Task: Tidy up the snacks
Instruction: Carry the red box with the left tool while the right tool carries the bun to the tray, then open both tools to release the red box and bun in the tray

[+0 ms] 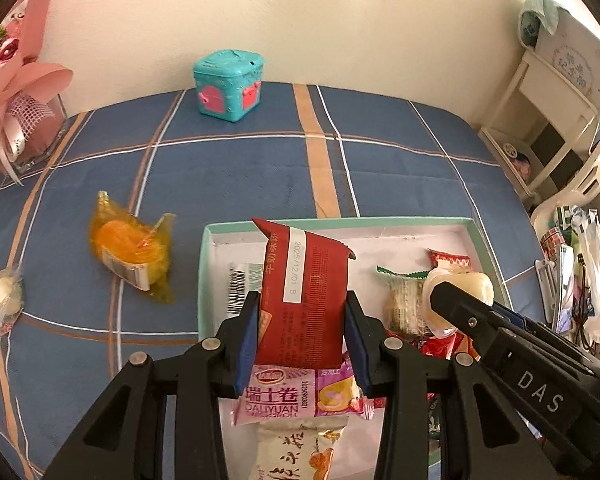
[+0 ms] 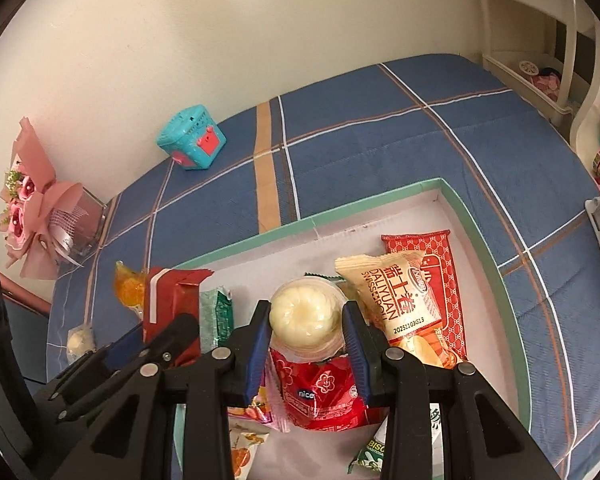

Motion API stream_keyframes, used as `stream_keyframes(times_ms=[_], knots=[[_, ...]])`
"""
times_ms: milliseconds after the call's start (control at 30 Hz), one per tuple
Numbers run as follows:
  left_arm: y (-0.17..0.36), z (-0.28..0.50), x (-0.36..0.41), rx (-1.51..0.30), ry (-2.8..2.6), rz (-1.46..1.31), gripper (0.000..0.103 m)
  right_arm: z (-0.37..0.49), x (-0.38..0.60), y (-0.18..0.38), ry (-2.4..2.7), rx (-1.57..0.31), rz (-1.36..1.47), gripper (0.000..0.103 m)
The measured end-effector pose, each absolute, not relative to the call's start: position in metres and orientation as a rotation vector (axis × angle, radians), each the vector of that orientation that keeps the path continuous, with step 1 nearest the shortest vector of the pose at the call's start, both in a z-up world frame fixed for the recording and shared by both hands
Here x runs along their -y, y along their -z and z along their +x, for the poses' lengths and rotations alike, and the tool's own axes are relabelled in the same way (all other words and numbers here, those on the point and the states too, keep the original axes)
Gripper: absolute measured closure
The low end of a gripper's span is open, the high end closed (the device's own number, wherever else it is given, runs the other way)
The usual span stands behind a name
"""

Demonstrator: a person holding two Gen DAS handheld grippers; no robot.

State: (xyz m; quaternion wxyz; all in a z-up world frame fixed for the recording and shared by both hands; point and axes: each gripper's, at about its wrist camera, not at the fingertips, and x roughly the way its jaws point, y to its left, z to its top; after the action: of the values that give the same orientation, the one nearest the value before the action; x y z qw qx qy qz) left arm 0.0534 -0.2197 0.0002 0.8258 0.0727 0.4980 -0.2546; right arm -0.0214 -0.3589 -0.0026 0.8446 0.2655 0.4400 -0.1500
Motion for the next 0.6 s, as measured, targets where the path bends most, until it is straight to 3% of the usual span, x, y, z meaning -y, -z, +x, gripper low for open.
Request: stream_keyframes(times_ms=[600], knots=[[0.015,0.057,0.227,-1.086,0.578,0.14,0.062,-0.021,0.363,0.018,0.34,-0.975,0.598,0.064]])
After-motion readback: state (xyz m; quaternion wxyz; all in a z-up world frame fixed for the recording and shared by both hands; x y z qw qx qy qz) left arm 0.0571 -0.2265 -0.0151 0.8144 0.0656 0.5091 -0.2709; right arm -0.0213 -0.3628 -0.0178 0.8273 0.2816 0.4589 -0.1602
